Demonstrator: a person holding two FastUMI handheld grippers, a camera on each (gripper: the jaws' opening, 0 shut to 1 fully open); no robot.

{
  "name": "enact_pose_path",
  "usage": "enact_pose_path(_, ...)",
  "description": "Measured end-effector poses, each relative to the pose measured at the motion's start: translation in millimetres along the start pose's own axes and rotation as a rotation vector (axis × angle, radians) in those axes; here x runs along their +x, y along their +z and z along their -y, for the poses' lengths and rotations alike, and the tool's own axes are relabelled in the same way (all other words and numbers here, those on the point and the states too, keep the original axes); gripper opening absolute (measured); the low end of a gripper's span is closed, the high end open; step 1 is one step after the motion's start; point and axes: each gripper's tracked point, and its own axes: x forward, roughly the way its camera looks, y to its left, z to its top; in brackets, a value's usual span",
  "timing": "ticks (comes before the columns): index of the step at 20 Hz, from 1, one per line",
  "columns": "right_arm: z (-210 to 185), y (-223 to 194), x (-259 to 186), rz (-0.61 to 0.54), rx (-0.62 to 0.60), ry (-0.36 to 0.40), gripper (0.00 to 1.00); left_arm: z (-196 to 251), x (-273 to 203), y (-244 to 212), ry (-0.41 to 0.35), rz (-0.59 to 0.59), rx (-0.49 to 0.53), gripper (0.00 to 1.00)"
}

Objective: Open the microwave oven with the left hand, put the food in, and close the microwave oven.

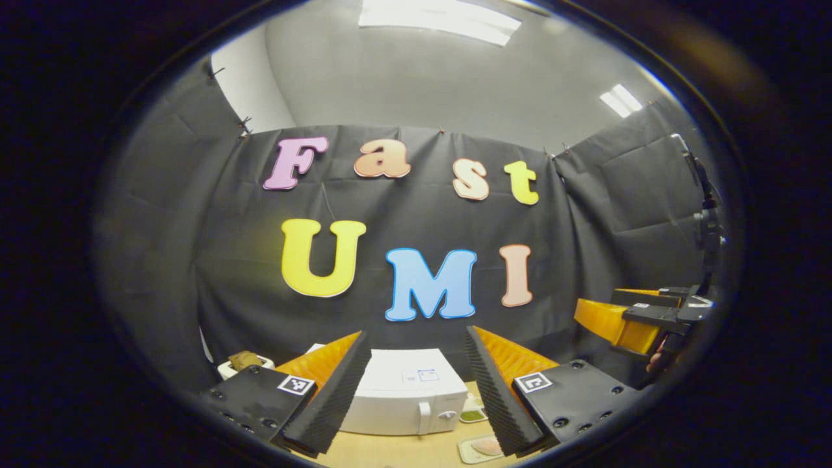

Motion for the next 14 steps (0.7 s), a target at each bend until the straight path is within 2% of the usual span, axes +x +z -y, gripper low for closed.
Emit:
enact_pose_path(4,-2.4,-9.1,0.7,-0.015,0.006,-0.026,0.98,-4.0,4.3,-11.7,-0.022,-0.017,-0.029,0.96)
enact_pose_path(8,3.8,-17.3,7.3,-0.029,0.014,-0.024,0.98,-7.1,19.4,-36.7,0.012,-0.037,0.005,0.99)
enact_pose_path(14,25.7,-26.9,23.6,-0.046,0.007,-0.015,0.98,6.3,53.9,-120.6,0.029,-0.106,0.001,0.96)
